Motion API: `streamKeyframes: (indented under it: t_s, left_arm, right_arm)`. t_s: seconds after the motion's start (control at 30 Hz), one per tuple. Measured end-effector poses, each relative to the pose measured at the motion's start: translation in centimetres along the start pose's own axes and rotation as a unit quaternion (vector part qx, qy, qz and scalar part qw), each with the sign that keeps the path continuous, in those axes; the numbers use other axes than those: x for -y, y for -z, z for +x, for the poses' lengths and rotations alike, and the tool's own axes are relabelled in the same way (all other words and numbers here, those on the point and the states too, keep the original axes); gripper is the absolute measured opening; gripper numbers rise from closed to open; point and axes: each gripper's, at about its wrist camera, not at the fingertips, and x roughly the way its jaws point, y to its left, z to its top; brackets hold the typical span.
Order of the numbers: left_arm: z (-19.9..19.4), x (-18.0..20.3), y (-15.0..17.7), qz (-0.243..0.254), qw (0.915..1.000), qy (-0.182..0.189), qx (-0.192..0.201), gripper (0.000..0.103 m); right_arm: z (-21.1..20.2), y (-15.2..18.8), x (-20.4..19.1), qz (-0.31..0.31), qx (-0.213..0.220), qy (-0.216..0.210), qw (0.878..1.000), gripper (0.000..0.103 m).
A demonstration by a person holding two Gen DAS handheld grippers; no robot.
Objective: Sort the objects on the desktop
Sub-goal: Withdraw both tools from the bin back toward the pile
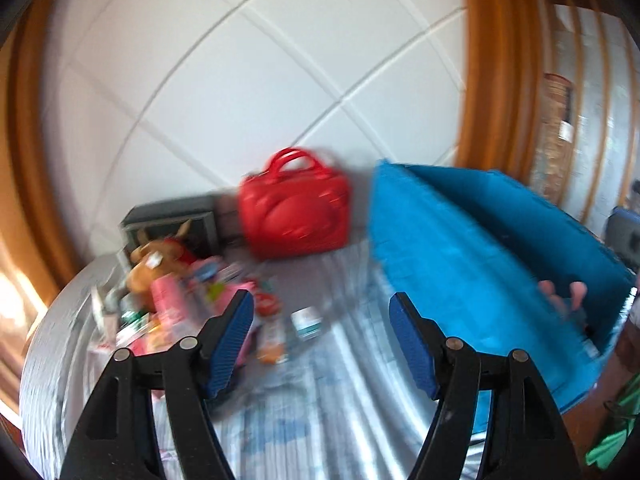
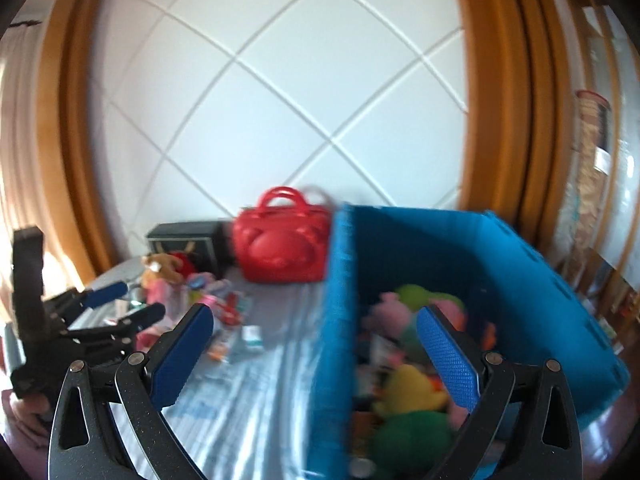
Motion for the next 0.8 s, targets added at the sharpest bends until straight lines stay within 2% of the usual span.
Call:
streamKeyframes:
  t_s: [0.23,0.43,0.6,0.8]
  left_arm:
    - [1.2,-11.5,3.5,-0.045,0.9962,-0.064,-0.038,0.070]
    - [3.1,-20.7,6.3,-0.084,0.9866,-0.117,-0.077,0.070]
    - [5.1,-26.4,7.7,-0.116,0.9765,-0.143,-0.112,0.070]
    - [9.6,-30.0,6.2,-0.123,0.9719,-0.155,-0.127,0.070]
  right_arm:
    - [5.8,-0.2,-8.0,-0.025,-0.038,-0.049,0.998,0.103]
    - [12.3,0.3,-12.9,-0.036,-0.092,-0.072,0.992,0.103]
    - [18.6,0.5,-15.8,-0.040,-0.136,-0.082,0.986,0.103]
    - [27.6,0.5,-18.2,-0.037,-0.180,-0.102,0.978,0.103]
